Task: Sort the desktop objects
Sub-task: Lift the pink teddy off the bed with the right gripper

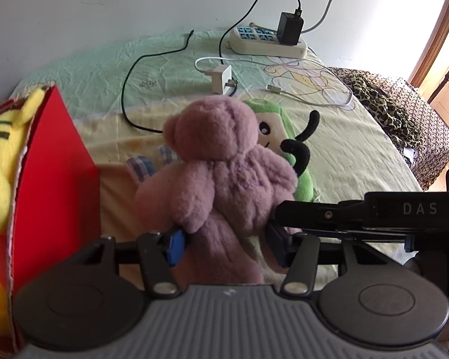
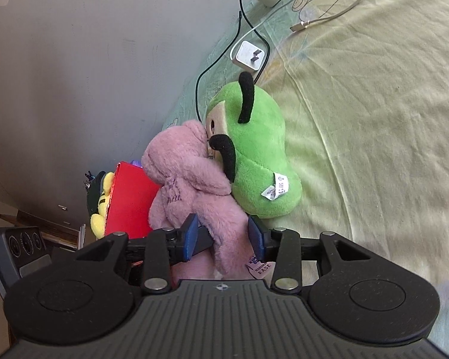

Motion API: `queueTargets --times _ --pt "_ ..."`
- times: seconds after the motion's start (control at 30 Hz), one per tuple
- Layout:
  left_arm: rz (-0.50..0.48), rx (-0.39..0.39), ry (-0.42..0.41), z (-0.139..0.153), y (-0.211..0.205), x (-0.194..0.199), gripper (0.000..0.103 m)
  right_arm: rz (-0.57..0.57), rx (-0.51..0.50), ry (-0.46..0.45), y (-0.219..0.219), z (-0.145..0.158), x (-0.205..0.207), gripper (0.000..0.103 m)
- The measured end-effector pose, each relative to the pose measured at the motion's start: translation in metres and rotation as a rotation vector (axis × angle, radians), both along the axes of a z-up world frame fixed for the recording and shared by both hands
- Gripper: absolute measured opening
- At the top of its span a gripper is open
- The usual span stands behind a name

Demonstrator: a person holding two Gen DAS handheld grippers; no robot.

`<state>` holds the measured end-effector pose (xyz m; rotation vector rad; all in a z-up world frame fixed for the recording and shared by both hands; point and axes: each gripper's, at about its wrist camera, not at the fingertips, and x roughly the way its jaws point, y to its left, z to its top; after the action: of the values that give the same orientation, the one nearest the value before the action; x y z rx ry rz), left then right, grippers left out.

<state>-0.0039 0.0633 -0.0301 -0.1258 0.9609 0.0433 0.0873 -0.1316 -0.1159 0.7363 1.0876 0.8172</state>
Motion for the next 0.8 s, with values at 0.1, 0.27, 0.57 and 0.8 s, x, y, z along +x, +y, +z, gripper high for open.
queueTargets --times 0.1,0.27,0.57,0.8 --pt "0.005 -0.003 -0.001 0.0 0.001 0.0 0.054 0.001 -0.004 -0.001 0.001 -0.002 0.002 0.041" --pt "0.002 0.005 -0.021 0.007 -0.002 -0.005 0.052 0.019 0.01 0.014 0.001 -0.004 0.005 0.035" --pt "-0.021 -0.021 -0.051 0.017 -0.009 -0.026 0.052 0.063 -0.017 -0.053 -0.004 0.013 -0.01 0.028" --pt "-0.071 -0.077 -0.014 0.005 -0.022 -0.05 0.052 0.086 -0.041 -0.048 -0.016 0.019 -0.026 0.027"
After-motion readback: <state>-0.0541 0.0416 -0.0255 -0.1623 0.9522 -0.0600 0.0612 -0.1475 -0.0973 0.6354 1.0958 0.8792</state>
